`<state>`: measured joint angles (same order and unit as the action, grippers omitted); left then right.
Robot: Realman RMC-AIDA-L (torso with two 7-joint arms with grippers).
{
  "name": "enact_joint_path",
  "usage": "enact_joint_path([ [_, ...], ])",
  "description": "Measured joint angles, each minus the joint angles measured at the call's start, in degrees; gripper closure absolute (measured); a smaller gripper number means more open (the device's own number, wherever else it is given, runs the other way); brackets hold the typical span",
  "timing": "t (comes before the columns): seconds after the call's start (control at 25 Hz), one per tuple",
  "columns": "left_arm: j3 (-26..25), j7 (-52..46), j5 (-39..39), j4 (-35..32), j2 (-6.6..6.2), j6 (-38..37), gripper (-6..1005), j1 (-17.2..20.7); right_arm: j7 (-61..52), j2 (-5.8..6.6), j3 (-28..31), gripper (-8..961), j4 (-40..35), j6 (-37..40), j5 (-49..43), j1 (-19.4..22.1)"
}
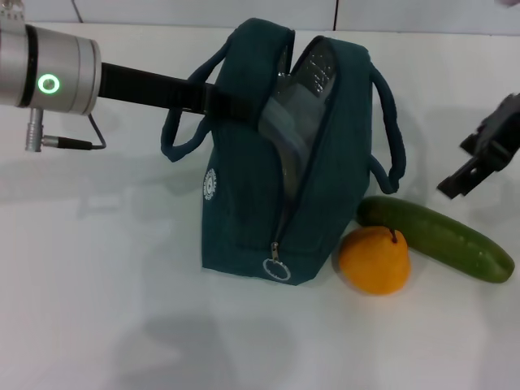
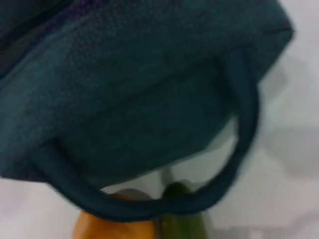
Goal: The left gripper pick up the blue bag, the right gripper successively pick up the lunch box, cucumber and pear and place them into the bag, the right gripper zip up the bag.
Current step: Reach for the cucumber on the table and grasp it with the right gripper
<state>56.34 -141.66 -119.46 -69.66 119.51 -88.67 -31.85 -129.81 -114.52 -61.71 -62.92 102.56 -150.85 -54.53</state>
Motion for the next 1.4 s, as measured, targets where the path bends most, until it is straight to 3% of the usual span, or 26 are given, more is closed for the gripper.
enact_joint_path([
  [0.08, 0.0, 0.0, 0.02, 0.34, -0.03, 0.28, 962, 0.0, -0.57, -0.68, -2.7, 82, 0.1, 0.04, -0.65, -0.64],
  [0.28, 0.0, 0.0, 0.11, 1.0, -0.04, 0.42, 962, -0.28, -2.31, -0.98, -8.02, 83, 1.14, -0.63, -0.83, -0.78],
  [0.8, 0.39, -0.02, 0.81, 1.11, 0.02, 0.43, 963, -0.33, -2.38, -1.48, -11.52, 84, 7.72, -5.25, 0.56, -0.22],
  [1.4, 0.33, -0.04, 0.81, 1.02, -0.07, 0.42, 962, -0.5, -2.31, -1.52, -14.92, 85, 9.72, -7.42, 1.03, 0.32],
])
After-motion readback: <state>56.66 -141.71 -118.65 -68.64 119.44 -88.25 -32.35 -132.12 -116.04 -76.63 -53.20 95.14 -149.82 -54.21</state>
